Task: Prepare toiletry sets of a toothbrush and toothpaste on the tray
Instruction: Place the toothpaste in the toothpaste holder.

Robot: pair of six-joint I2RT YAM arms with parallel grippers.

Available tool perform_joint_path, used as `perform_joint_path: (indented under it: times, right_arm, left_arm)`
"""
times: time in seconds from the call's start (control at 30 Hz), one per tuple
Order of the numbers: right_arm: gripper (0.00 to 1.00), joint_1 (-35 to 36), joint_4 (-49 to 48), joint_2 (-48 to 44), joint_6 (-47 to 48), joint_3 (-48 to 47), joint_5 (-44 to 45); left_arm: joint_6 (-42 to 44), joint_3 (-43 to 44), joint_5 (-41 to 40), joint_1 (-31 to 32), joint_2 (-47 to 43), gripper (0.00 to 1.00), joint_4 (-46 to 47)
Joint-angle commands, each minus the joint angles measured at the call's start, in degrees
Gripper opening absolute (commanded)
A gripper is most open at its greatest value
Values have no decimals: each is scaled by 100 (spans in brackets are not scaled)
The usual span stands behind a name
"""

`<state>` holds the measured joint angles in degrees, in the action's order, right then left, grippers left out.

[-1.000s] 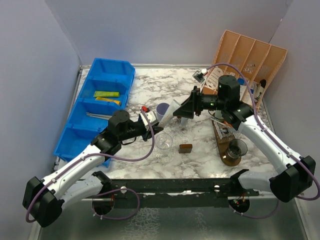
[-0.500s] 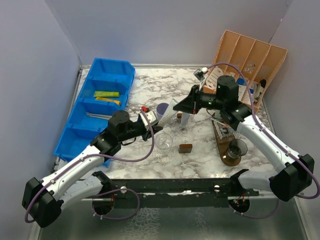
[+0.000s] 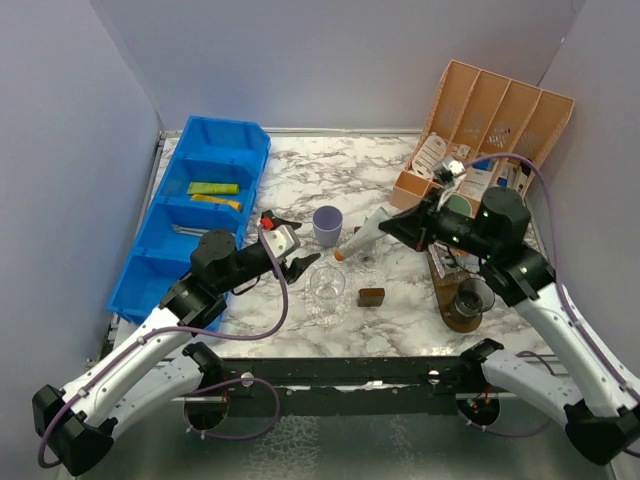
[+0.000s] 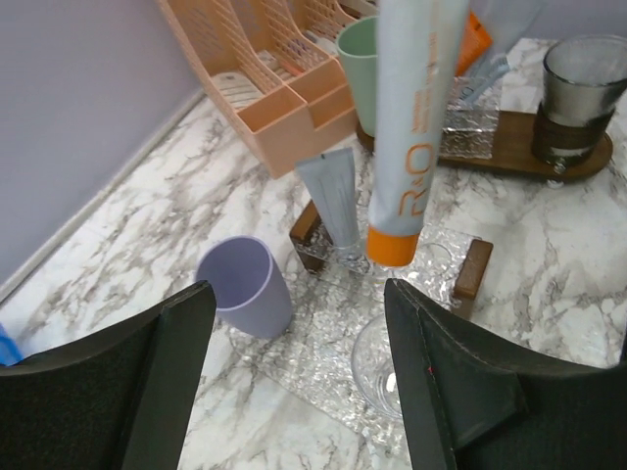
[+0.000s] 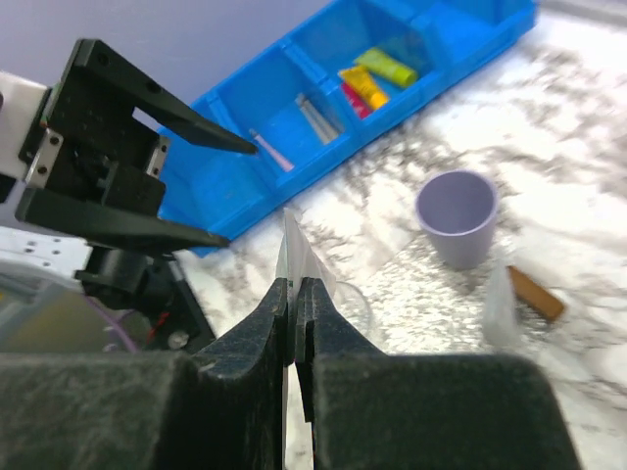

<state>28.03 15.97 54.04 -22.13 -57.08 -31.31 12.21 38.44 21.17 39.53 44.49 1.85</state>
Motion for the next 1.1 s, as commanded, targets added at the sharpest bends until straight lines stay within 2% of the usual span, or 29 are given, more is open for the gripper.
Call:
perform_joint_path:
  times: [0.0, 0.23, 0.33, 0.47, 0.67, 0.83, 1.07]
  right_arm:
    - [1, 17, 630, -957, 1144, 223, 960]
    - [1, 13, 470, -2143, 2370, 1086, 1382]
    - [1, 17, 352, -2171, 2942, 1342, 959]
    - [1, 15, 650, -1767, 3705, 1280, 199]
    - [1, 18, 745, -1430, 4333, 1314, 238]
    - [1, 16, 642, -1297, 4454, 1406, -361]
    - [1, 12, 612, -1344, 4466, 1618, -591]
  left_arm:
    - [35, -147, -887, 18, -404, 74, 317]
    - [-39, -598, -2301, -32, -1194, 85, 816]
    - [-45, -716, -2754, -35, -1383, 88, 908]
    - [-43, -780, -3147, -33, -1493, 91, 945]
    - [-26, -771, -3208, -33, -1484, 92, 944]
    - [-28, -773, -3188, -33, -1453, 92, 934]
    - [-29, -773, -3181, -35, -1446, 92, 933]
